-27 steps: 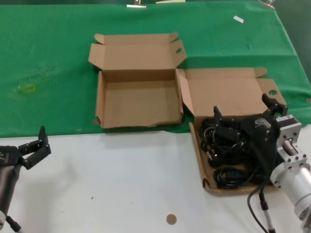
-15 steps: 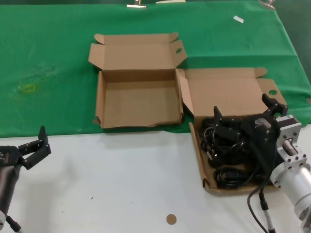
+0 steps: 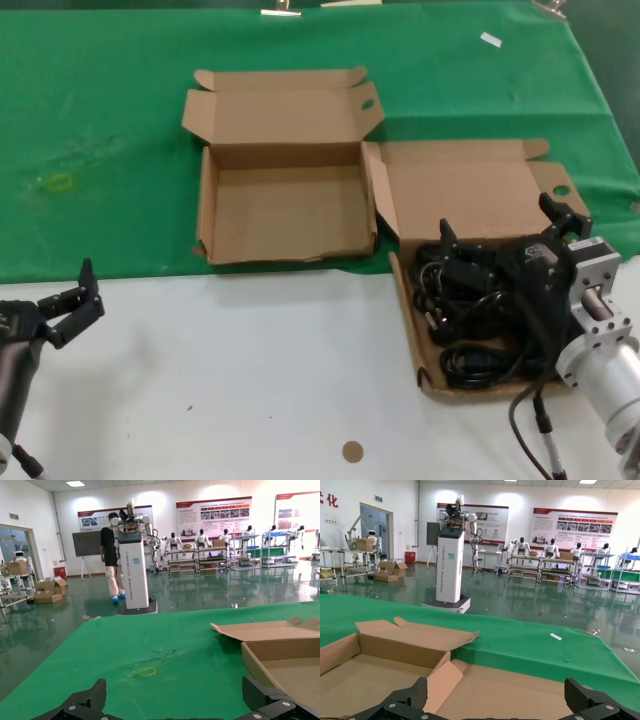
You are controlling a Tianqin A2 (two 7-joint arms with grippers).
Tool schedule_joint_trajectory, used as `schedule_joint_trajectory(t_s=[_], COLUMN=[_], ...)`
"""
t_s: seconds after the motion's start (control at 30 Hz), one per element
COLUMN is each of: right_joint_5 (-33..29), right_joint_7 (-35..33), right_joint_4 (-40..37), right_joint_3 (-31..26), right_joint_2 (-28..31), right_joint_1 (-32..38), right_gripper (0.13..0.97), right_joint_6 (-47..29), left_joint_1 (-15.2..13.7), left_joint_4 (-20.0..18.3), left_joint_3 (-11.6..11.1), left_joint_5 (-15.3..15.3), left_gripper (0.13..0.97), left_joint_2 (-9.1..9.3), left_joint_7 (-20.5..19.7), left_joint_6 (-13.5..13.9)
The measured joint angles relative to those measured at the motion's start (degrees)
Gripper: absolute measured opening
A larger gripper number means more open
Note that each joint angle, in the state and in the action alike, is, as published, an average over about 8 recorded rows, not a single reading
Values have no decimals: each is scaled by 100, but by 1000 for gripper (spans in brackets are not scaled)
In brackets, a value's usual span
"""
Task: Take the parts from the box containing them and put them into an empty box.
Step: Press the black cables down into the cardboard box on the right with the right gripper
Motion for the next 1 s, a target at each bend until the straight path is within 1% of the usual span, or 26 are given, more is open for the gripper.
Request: schedule_joint_trajectory(t_s=[0.3,0.43,0.7,0.73,0.87,1.0], right_joint_5=[0,0,-20,-18,28,172], right_joint_7=[0,0,-8,-6,20,53], right_joint_4=[0,0,7,9,14,20], right_joint_3=[0,0,-103,-129,-258,-485], right_joint_2=[0,0,46,60,161,401], right_joint_1=[0,0,16,20,37,71], right_gripper=[966,966,966,966,966,966], right_joint_6=[0,0,30,42,125,254], left_joint_1=[0,0,0,0,0,0], left_joint_4=[0,0,0,0,0,0], left_joint_3=[0,0,0,0,0,0], left_joint_5=[0,0,0,0,1,1], left_gripper=[890,890,749,749,642,536], left_joint_2=[0,0,0,0,0,0], left_joint_7=[0,0,0,0,0,0], left_joint_6=[0,0,0,0,0,0])
